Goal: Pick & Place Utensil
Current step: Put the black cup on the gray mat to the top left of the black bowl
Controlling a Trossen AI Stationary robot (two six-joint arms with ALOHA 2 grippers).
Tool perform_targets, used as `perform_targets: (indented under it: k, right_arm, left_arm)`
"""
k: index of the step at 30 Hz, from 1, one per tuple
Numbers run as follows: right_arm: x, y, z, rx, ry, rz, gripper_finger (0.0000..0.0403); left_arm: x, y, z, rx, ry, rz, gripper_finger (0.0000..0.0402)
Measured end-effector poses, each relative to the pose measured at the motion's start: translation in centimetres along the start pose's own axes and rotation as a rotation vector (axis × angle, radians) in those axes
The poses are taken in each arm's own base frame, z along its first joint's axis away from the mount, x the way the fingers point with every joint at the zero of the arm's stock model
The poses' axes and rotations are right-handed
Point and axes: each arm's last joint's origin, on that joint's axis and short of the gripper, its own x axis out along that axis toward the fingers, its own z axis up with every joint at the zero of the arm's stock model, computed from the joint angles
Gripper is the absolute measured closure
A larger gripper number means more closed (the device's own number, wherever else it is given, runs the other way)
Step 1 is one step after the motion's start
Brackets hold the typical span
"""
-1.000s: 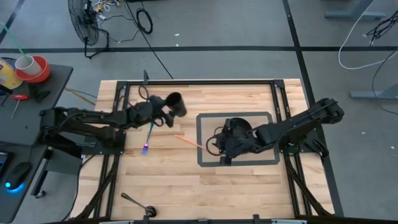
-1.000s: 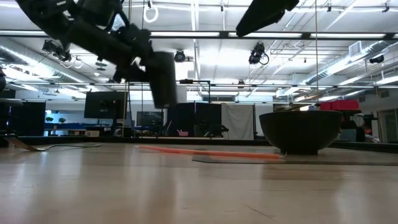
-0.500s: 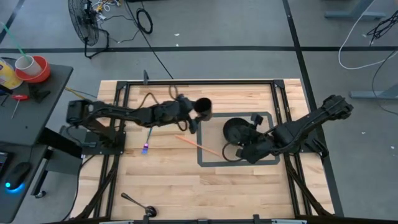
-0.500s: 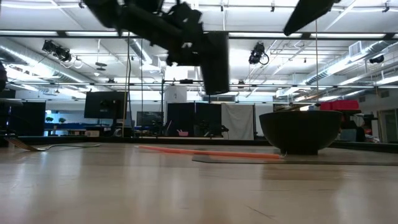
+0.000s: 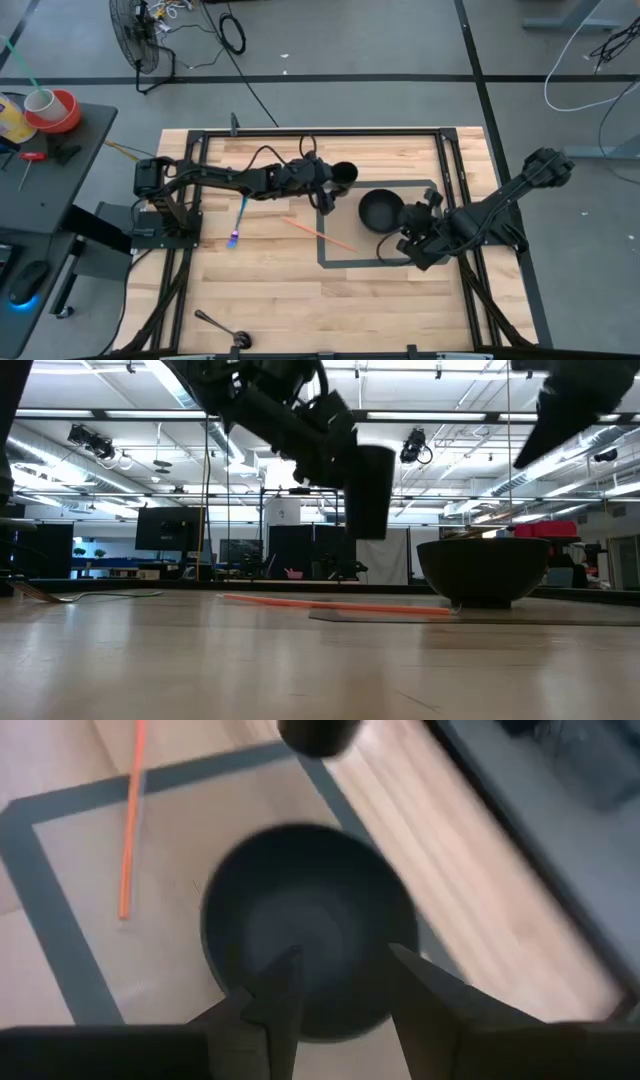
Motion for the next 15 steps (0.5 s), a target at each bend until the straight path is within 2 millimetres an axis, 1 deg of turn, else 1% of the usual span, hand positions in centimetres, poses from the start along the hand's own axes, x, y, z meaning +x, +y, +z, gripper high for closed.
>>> perform_targets:
  k: [3, 6, 9, 12, 15]
  right_arm:
    - [0.8, -0.3, -1.3, 0.044, 0.003, 0.041, 0.0259]
    - [1.2, -0.5, -1.8, 0.06, -0.021, 0.07, 0.0259]
    - [1.3, -0.6, -1.9, 0.066, -0.059, 0.084, 0.0259]
    - [1.1, -0.5, -1.6, 0.063, -0.089, 0.108, 0.0259]
    - [0.9, -0.3, -1.2, 0.059, -0.129, 0.14, 0.0259]
  left_arm:
    - [0.0, 0.4, -1.4, -0.025, 0.009, 0.006, 0.0078]
    - [-0.1, 0.3, -2.4, -0.05, -0.033, -0.004, 0.0078]
    - [-0.3, 0.2, -3.5, -0.055, -0.059, -0.014, 0.0078]
    - [-0.4, 0.4, -4.4, -0.076, -0.047, -0.01, 0.0078]
    - [0.4, 0.3, -5.7, -0.071, -0.006, -0.004, 0.0078]
